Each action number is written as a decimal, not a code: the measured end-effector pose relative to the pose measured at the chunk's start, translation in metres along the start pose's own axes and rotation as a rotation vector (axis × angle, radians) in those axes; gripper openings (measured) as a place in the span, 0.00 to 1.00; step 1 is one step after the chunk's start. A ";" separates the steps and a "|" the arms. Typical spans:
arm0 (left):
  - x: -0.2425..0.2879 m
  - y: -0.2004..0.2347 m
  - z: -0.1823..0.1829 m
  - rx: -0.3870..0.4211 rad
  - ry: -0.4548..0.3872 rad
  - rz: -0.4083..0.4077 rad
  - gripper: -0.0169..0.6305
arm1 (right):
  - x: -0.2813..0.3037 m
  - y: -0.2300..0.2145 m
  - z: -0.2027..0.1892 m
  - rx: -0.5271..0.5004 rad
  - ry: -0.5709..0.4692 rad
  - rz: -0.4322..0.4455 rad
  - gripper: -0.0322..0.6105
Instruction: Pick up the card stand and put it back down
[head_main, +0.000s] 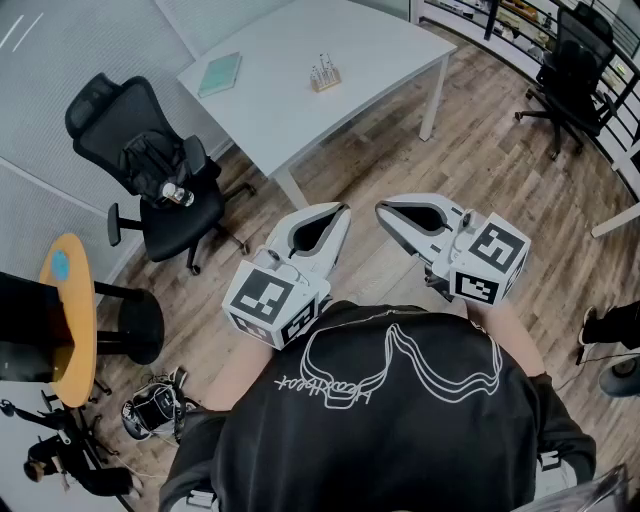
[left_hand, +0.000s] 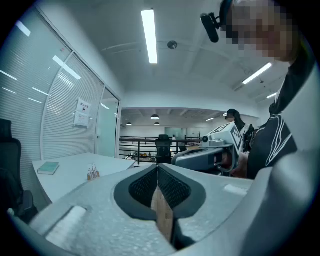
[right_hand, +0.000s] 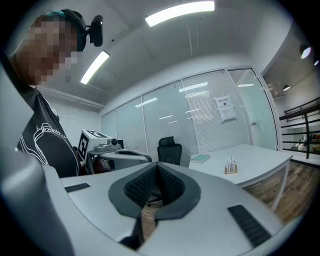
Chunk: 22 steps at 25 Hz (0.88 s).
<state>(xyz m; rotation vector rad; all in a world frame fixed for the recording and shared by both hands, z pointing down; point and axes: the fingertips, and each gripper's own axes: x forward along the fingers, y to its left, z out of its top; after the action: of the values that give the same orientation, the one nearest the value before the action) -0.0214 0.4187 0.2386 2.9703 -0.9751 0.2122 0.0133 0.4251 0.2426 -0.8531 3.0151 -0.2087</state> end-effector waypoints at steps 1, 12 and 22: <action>0.000 -0.004 0.000 0.001 0.002 0.000 0.05 | -0.003 0.001 0.000 0.001 0.000 0.002 0.06; 0.015 -0.018 -0.002 -0.005 0.026 -0.002 0.05 | -0.020 -0.011 -0.005 0.018 0.004 -0.012 0.06; 0.045 -0.001 0.004 -0.012 0.009 -0.005 0.05 | -0.021 -0.046 -0.006 0.029 -0.002 -0.051 0.06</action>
<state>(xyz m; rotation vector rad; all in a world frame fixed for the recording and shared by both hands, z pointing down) 0.0155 0.3926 0.2403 2.9583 -0.9638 0.2185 0.0548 0.3981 0.2537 -0.9282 2.9830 -0.2518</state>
